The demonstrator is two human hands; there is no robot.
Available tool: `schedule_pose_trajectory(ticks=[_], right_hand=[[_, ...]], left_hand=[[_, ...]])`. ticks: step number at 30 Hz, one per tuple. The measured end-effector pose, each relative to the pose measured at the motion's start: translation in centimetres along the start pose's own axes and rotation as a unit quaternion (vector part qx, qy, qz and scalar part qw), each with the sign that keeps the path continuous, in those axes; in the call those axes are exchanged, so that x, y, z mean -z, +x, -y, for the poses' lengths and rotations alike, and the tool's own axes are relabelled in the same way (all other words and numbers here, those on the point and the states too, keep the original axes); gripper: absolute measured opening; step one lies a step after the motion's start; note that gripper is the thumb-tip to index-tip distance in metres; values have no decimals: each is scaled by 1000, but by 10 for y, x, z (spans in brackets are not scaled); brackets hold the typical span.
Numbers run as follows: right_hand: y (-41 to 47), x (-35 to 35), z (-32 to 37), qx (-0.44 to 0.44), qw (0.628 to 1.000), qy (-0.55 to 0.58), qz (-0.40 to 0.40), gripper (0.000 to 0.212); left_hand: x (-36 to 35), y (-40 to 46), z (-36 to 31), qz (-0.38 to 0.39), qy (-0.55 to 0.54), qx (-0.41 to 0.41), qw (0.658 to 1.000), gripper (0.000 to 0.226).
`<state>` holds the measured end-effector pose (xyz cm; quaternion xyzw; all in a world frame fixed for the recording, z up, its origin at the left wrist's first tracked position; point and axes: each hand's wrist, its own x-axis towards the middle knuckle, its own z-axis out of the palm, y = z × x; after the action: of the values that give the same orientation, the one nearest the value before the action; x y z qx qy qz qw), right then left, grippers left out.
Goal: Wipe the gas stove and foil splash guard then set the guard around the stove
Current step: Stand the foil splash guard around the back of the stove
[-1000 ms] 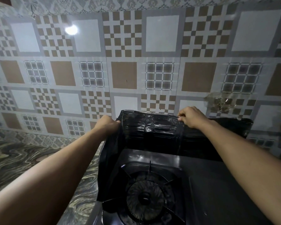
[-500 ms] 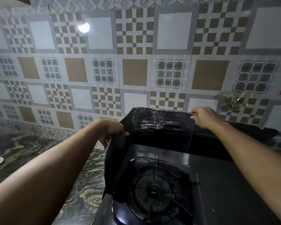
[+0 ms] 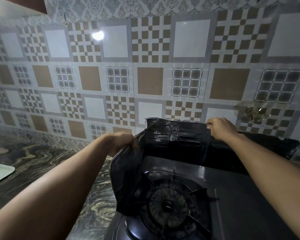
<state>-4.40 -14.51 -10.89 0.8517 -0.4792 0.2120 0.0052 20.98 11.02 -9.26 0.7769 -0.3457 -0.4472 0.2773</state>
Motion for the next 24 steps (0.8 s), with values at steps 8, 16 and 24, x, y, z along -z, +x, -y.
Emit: schedule_pose_trajectory(ticks=[8,16,24], right_hand=[[0,-2,1,-11,1000,-9,8,27],[-6,3,4,-17,999,-35,13,37],[-8,3,7,-14,999,-36,15,31]], left_hand=[[-1,1,-2,19,-55,-2,998,49],[-2,0,1,-7,-49,-19,999,32],[-2,-10,10,-106,-59,-75,990,22]])
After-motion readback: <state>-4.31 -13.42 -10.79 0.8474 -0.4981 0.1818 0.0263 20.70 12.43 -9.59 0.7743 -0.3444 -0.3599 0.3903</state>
